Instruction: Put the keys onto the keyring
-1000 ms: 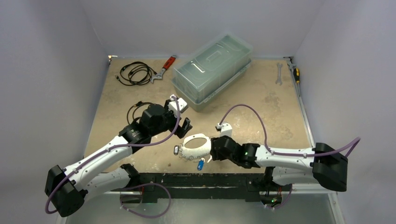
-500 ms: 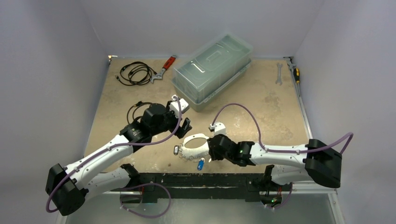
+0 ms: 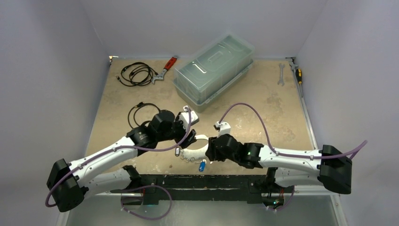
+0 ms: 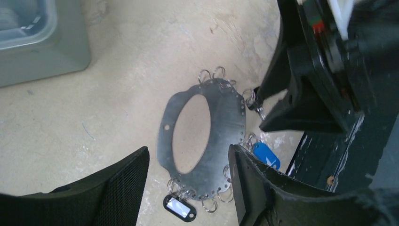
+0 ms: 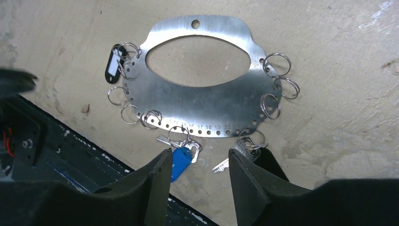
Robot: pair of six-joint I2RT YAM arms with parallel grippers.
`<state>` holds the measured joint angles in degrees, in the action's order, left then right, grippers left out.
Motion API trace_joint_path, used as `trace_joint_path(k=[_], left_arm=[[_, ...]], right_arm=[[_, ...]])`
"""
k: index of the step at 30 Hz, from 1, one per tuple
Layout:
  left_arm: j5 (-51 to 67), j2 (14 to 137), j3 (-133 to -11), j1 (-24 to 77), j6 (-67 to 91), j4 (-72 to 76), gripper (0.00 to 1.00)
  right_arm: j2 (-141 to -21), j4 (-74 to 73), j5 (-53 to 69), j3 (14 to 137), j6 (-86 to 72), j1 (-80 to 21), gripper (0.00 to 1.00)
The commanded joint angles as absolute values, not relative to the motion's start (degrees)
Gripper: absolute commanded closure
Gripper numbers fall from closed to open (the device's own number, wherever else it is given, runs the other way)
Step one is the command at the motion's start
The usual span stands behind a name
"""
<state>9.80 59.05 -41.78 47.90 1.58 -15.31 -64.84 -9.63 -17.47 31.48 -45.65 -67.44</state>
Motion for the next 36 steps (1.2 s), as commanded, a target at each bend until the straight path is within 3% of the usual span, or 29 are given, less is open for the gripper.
trace_joint_path(k=[1,7,13,18,24,36], left_arm=[[14.72,58.11,-37.8,49.91,-8.96,-11.49,0.4],[13.19,62.13,-39.89,58.32,-21.06,-16.28,0.37],[6.33,68.65,-42.06,66.3,-33.16,-20.43,0.4],[6.58,75.13,-43.46,66.8,-38.18,-18.19,0.42],[6.43,80.71,-44.65,66.8,-43.34,-16.51,0.54],[10.41,85.09,-44.76,66.8,-45.1,-15.79,0.62]], right_arm=[[-60.31,-12.9,-21.58,30.81,-50.09,-67.5,0.48],[-49.5,-16.3,-31.97,28.66,-50.47,-67.5,0.41],[-43.16,-19.04,-38.1,28.42,-48.73,-67.37,0.38],[-37.63,-22.11,-41.22,28.77,-49.15,-67.39,0.37],[-31.31,-22.4,-42.17,28.04,-48.21,-67.41,0.36],[-30.96,-20.58,-40.08,26.75,-47.1,-67.41,0.36]])
